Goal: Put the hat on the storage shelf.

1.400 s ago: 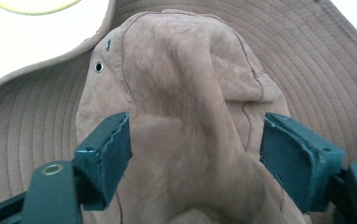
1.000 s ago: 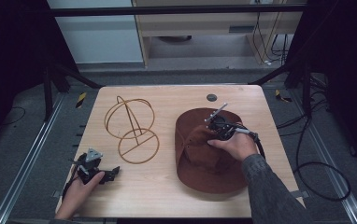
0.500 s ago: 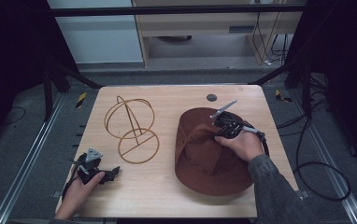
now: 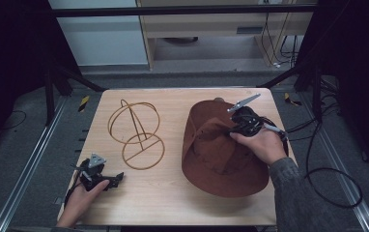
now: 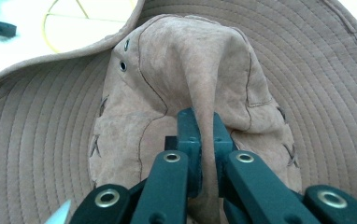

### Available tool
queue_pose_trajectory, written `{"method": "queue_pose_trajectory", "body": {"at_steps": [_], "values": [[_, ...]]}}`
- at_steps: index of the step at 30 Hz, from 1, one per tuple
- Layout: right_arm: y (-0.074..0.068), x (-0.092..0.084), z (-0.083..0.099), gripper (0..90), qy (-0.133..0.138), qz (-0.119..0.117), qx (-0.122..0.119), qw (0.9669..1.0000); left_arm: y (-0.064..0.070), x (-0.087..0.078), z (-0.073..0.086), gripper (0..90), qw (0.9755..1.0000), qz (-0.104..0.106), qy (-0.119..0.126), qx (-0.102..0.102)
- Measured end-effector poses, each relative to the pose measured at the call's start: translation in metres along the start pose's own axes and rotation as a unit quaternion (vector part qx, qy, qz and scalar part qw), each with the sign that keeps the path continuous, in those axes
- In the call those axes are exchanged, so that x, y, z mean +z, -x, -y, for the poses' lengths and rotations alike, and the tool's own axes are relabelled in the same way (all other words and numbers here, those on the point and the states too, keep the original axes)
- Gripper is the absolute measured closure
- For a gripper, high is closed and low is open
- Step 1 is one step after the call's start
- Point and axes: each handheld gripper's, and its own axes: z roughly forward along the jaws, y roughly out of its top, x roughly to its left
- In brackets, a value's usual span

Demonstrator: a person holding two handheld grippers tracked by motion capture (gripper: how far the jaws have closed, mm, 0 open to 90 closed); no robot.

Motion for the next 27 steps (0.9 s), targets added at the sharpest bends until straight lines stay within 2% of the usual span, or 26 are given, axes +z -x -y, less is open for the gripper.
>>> {"method": "queue_pose_trajectory", "body": {"at_steps": [4, 17, 21, 27], "values": [[0.000, -0.008, -0.004, 88.5, 0.007, 0.000, 0.002, 1.0000, 0.000, 0.000, 0.000, 0.0, 1.0000, 0.001, 0.000, -0.002], [-0.006, -0.031, -0.028, 88.5, 0.027, 0.002, -0.012, 0.9996, 0.000, 0.000, 0.000, 0.0, 1.0000, 0.001, 0.000, -0.002], [-0.006, -0.037, -0.035, 88.5, 0.039, -0.004, -0.011, 0.9992, 0.000, 0.000, 0.000, 0.0, 1.0000, 0.000, 0.000, 0.000], [-0.012, -0.052, -0.048, 88.5, 0.061, 0.003, -0.020, 0.9980, 0.000, 0.000, 0.000, 0.0, 1.0000, 0.000, 0.000, -0.002]]}}
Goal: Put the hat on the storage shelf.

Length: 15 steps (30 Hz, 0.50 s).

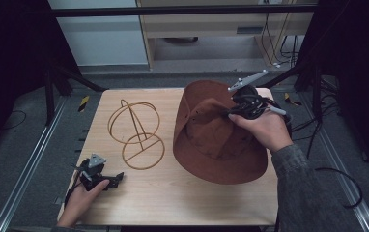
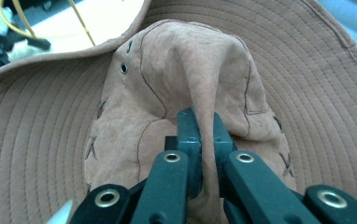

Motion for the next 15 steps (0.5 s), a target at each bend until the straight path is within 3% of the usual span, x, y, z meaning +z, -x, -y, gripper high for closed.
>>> {"method": "queue_pose_trajectory", "body": {"at_steps": [9, 15], "values": [[-0.011, -0.012, -0.009, 88.5, 0.045, -0.005, -0.006, 0.9989, 0.000, 0.000, 0.000, 0.0, 1.0000, 0.000, 0.000, 0.001], [-0.027, -0.012, -0.010, 88.2, 0.073, -0.006, -0.015, 0.9972, 0.000, 0.000, 0.000, 0.0, 1.0000, -0.001, -0.001, 0.000]]}}
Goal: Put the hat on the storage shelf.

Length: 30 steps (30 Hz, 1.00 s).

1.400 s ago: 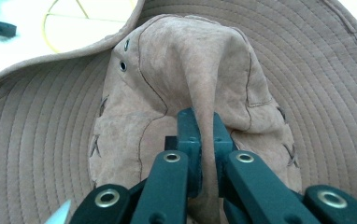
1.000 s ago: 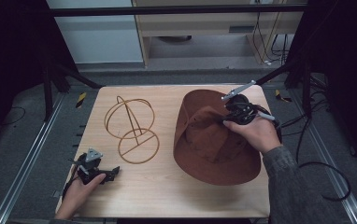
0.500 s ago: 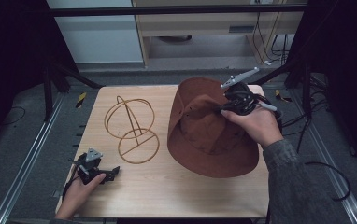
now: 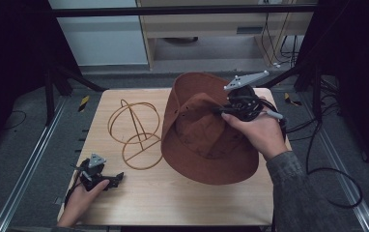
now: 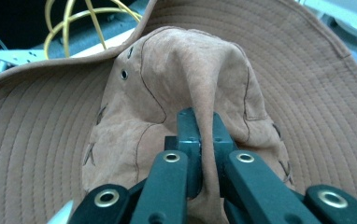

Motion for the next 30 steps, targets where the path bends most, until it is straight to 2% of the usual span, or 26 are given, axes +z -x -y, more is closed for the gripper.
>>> {"method": "queue_pose_trajectory", "body": {"at_steps": [3, 7, 15, 21, 30], "values": [[-0.010, -0.001, 0.002, 88.3, 0.018, -0.004, -0.002, 0.9998, 0.000, 0.000, 0.000, 0.0, 1.0000, 0.000, 0.000, 0.000], [-0.018, -0.002, 0.005, 88.2, 0.025, -0.007, -0.003, 0.9997, 0.000, 0.000, 0.000, 0.0, 1.0000, 0.000, 0.000, 0.000], [-0.026, -0.006, 0.001, 88.2, 0.046, -0.014, -0.007, 0.9988, 0.000, 0.000, 0.000, 0.0, 1.0000, 0.000, 0.000, 0.000], [-0.032, -0.008, -0.011, 88.3, 0.068, -0.016, -0.008, 0.9975, 0.000, 0.000, 0.000, 0.0, 1.0000, 0.000, 0.000, 0.000], [-0.039, -0.003, -0.035, 88.3, 0.074, -0.016, -0.018, 0.9969, 0.000, 0.000, 0.000, 0.0, 1.0000, -0.001, 0.002, -0.001]]}}
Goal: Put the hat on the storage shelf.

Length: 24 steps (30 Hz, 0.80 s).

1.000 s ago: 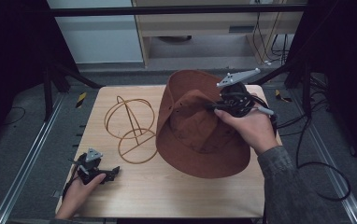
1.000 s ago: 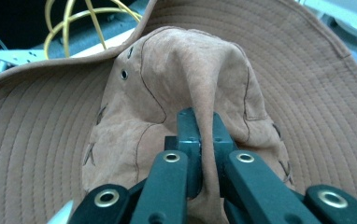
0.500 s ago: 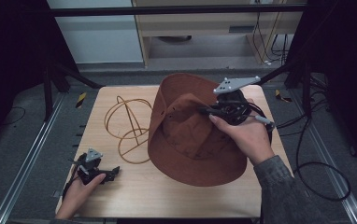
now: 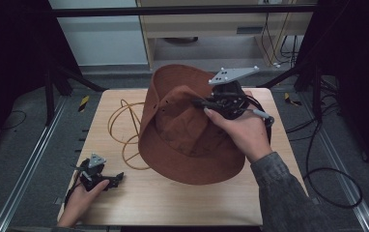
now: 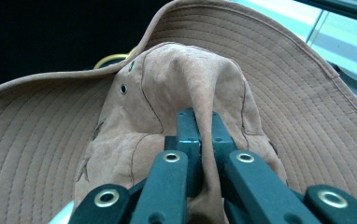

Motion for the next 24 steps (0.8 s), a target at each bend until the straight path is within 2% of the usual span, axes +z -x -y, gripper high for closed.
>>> {"method": "queue_pose_trajectory", "body": {"at_steps": [5, 13, 24], "values": [[-0.006, 0.008, -0.016, 88.3, 0.005, -0.003, -0.008, 1.0000, 0.000, 0.000, 0.000, 0.0, 1.0000, 0.000, 0.000, 0.000], [-0.017, 0.020, -0.031, 88.3, 0.008, -0.012, -0.017, 0.9998, 0.000, 0.000, 0.000, 0.0, 1.0000, 0.001, -0.001, 0.001], [-0.021, 0.034, -0.054, 88.3, 0.010, -0.014, -0.021, 0.9996, 0.000, 0.000, 0.000, 0.0, 1.0000, 0.000, -0.002, 0.001]]}}
